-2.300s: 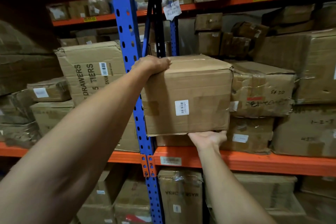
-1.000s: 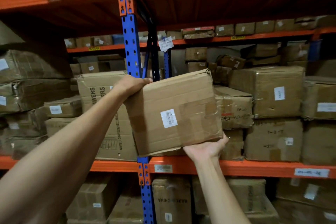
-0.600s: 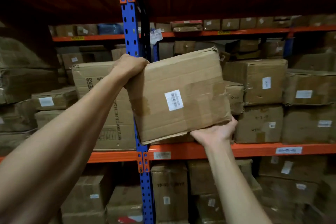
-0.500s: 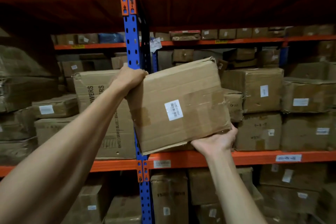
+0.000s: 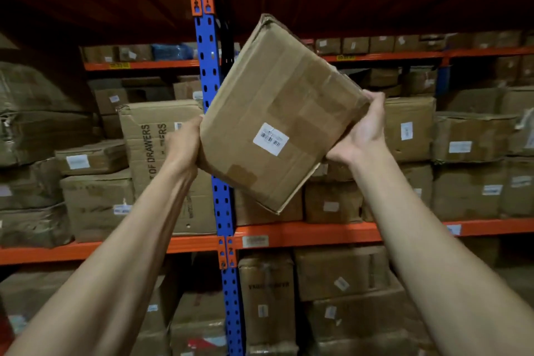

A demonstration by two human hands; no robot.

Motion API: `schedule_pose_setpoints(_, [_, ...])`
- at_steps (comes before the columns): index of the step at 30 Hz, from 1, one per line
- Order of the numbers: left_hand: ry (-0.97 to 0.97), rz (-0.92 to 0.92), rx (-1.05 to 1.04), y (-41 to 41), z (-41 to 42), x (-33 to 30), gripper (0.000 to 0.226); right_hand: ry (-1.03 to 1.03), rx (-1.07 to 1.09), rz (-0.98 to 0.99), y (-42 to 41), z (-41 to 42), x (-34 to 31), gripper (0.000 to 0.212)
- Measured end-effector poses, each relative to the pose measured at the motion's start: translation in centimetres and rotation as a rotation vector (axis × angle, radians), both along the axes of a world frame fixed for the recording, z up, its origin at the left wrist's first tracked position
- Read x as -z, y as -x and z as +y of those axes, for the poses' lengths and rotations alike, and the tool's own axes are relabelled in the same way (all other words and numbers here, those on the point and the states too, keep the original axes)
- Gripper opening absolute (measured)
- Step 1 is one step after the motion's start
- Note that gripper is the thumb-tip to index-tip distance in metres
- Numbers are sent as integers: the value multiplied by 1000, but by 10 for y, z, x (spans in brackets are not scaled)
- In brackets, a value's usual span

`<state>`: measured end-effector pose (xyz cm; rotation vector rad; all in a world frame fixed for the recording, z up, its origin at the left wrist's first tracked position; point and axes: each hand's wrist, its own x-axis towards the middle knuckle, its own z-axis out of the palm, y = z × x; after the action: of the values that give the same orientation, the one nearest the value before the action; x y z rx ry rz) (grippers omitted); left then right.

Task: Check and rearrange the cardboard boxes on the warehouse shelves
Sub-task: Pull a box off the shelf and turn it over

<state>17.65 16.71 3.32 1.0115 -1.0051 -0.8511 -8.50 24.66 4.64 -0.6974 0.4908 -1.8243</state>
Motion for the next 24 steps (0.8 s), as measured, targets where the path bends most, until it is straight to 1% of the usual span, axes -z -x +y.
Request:
schedule_pose_setpoints(1, [-12,51,25,3,-2,4,60,-7,4,53,4,-2,-9,55])
schedule_pose_setpoints(2, [-17,96,36,8,-7,8,60,-12,7,104,7,-5,-18,54])
schedule_pose_setpoints(5, [-38,246,-4,24,-15,27,40,-40,8,219,11,-16,-31,50])
schedule_pose_setpoints(8, [-76,342,10,37,-33,55,34,-72,11,308,13,-28,-34,51])
schedule_pose_setpoints(12, [-113,494,13,52,-56,77,30,-99,11,364,16,-52,-36,56])
schedule_pose_setpoints(19, [-150,578,-14,74,-108,104,26,-109,-33,436,29,-112,-27,52])
schedule_pose_setpoints(24, [-234,579,-51,84,-157,125,34,-200,-16,461,44,-174,-7,49])
